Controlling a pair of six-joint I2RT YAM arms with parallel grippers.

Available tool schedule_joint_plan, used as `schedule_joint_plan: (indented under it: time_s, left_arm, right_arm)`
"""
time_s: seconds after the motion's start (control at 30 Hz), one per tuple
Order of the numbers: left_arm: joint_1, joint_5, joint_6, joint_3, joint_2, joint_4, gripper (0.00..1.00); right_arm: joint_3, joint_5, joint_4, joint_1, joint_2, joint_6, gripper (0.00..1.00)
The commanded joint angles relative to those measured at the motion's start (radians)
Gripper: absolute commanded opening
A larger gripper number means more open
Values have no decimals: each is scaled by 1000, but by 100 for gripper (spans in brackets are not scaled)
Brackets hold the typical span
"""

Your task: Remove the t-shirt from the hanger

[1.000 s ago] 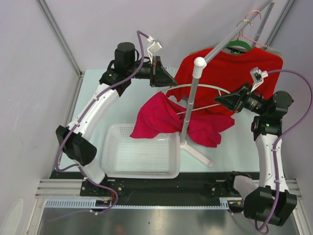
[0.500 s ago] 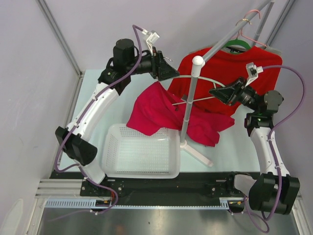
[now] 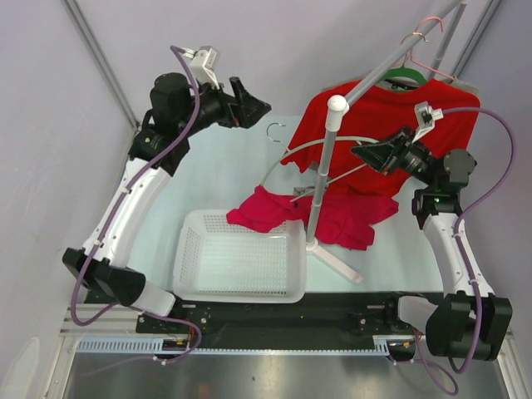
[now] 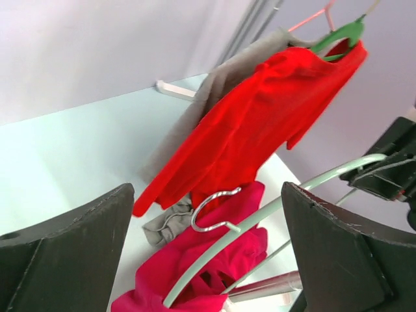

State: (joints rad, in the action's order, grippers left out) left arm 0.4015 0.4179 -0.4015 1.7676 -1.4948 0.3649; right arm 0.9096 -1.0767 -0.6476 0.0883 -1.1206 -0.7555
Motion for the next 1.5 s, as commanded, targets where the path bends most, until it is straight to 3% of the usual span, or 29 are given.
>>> schedule_joint_plan:
  time_s: [0.0, 0.37, 0.57, 1.0, 1.47]
  left_arm:
    - [-1, -140, -16, -75, 65, -4, 100]
    - [7, -76, -46, -433, 312, -61, 88]
    - [42, -4, -72, -640, 433, -104, 96]
    - [51, 2, -94, -682, 484, -112, 96]
    - [51, 12, -88, -672, 501, -98, 95]
  right_arm:
    - [49, 63, -30, -19, 21, 5, 0]
    - [78, 323, 103, -76, 139, 64, 0]
    - [97, 399, 175, -76, 222, 19, 0]
    - [147, 500, 388, -73, 367, 212, 0]
    - [253, 620, 494, -68, 441, 255, 0]
